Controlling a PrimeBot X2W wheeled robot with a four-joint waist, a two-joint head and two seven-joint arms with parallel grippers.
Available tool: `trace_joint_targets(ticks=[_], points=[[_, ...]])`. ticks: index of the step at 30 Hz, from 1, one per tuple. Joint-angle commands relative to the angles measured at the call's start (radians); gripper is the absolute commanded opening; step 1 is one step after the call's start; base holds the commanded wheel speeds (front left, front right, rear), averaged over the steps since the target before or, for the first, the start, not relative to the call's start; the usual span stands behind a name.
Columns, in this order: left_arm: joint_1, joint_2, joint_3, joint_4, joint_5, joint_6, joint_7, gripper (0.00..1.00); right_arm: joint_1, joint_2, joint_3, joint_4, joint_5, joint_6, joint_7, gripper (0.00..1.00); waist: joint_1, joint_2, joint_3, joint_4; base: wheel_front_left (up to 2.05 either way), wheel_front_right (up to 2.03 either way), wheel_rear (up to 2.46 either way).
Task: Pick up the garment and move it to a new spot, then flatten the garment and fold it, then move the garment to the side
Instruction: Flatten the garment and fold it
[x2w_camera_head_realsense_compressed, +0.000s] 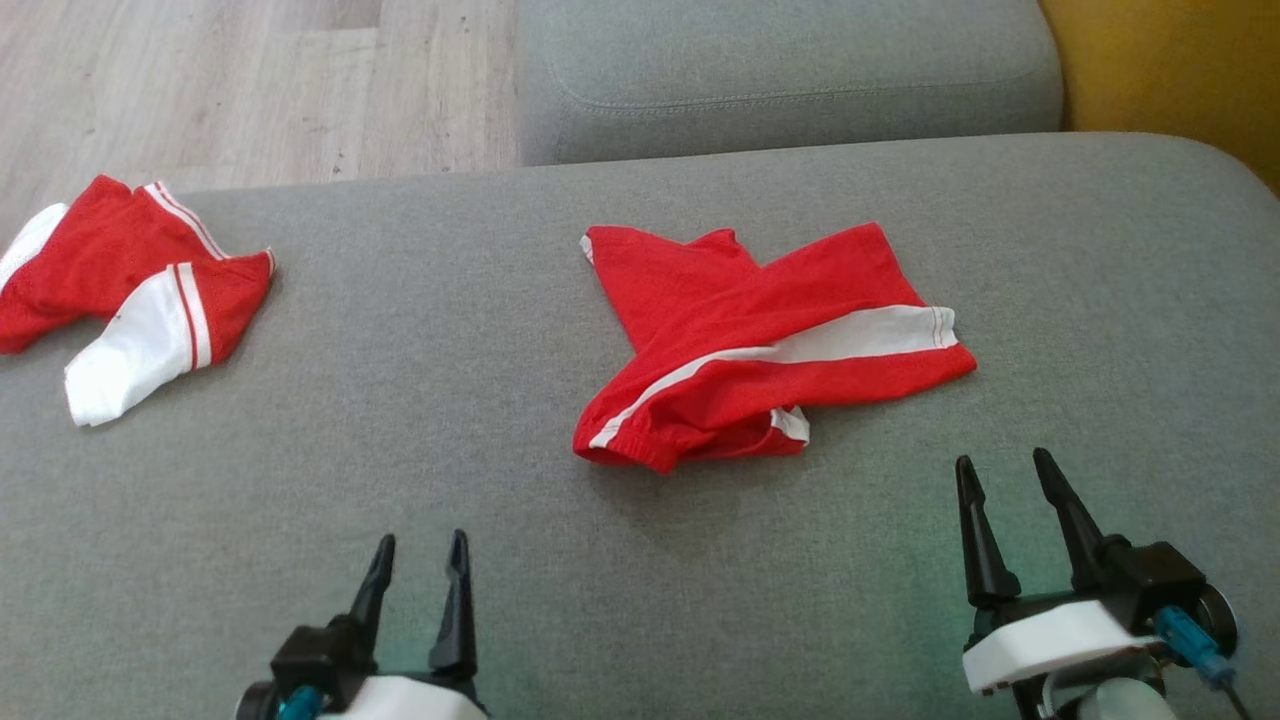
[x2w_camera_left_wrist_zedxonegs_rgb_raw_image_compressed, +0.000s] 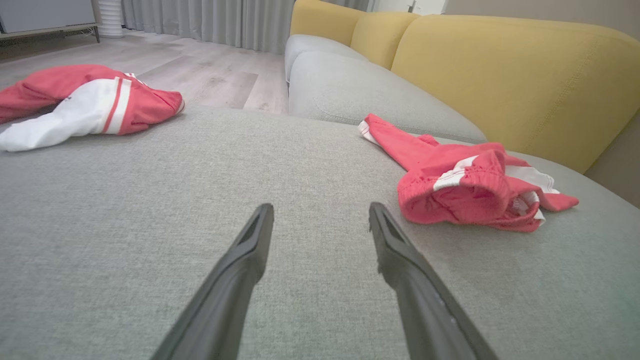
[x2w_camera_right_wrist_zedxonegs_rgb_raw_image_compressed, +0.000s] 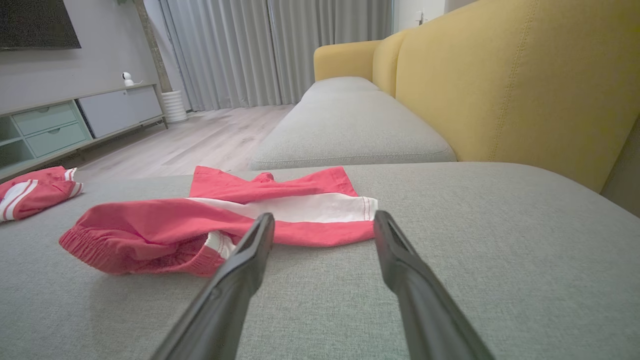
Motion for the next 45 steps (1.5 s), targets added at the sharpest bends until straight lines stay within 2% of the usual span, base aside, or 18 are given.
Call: trace_joint_targets(ticks=[1,8,12,18,29,30,31,32,34,39,45], points=[[-0.057,-0.007,0.021,-0.032,0.008,-0.006,-0.009,1.00,-0.043,-0.005,0.021,-0.028,0.002,0.004,-0.011,1.00,0.0000,0.0000,0.002,-0.002,0.00,0.00,0.00],[-0.126,-0.056,-0.096,-0.059,-0.008,-0.068,0.054,1.00,-0.060,-0.005,0.014,-0.031,-0.005,0.004,-0.011,1.00,0.0000,0.0000,0.025,-0.028,0.00,0.00,0.00],[-0.173,-0.072,-0.159,-0.038,-0.060,-0.099,0.096,1.00,-0.073,-0.005,0.013,-0.035,-0.007,0.004,-0.011,1.00,0.0000,0.0000,0.046,-0.050,0.00,0.00,0.00],[-0.257,-0.077,-0.198,0.051,-0.135,-0.087,0.123,1.00,-0.096,-0.005,0.019,-0.040,-0.004,0.004,-0.011,1.00,0.0000,0.0000,0.087,-0.097,0.00,0.00,0.00],[-0.428,-0.077,-0.295,0.145,-0.240,-0.068,0.063,1.00,-0.131,-0.005,0.022,-0.046,0.001,0.004,-0.011,1.00,0.0000,0.0000,0.147,-0.157,0.00,0.00,0.00],[-0.440,-0.077,-0.306,0.148,-0.250,-0.070,0.058,0.83,-0.133,-0.005,0.021,-0.046,0.002,0.004,-0.011,1.00,0.0000,0.0000,0.148,-0.159,0.00,0.00,0.00],[-0.449,-0.077,-0.319,0.152,-0.261,-0.073,0.054,0.51,-0.133,-0.005,0.019,-0.047,0.002,0.004,-0.011,1.00,0.0000,0.0000,0.150,-0.160,0.00,0.00,0.00],[-0.457,-0.077,-0.333,0.155,-0.270,-0.075,0.051,0.37,-0.133,-0.005,0.016,-0.047,0.002,0.004,-0.011,1.00,0.0000,0.0000,0.151,-0.161,0.00,0.00,0.00],[-0.466,-0.077,-0.358,0.162,-0.284,-0.080,0.045,0.00,-0.132,-0.005,0.010,-0.047,0.001,0.004,-0.011,1.00,0.0000,0.0000,0.151,-0.159,0.00,0.00,0.00],[-0.460,-0.077,-0.418,0.171,-0.305,-0.133,0.054,0.00,-0.127,-0.005,-0.013,-0.049,0.003,0.004,-0.011,1.00,0.0000,0.0000,0.146,-0.133,0.00,0.00,0.00],[-0.443,-0.012,-0.453,0.161,-0.301,-0.160,0.092,0.00,-0.123,-0.005,-0.022,-0.048,0.005,0.004,-0.011,1.00,0.0000,0.0000,0.131,-0.095,0.00,0.00,0.00]])
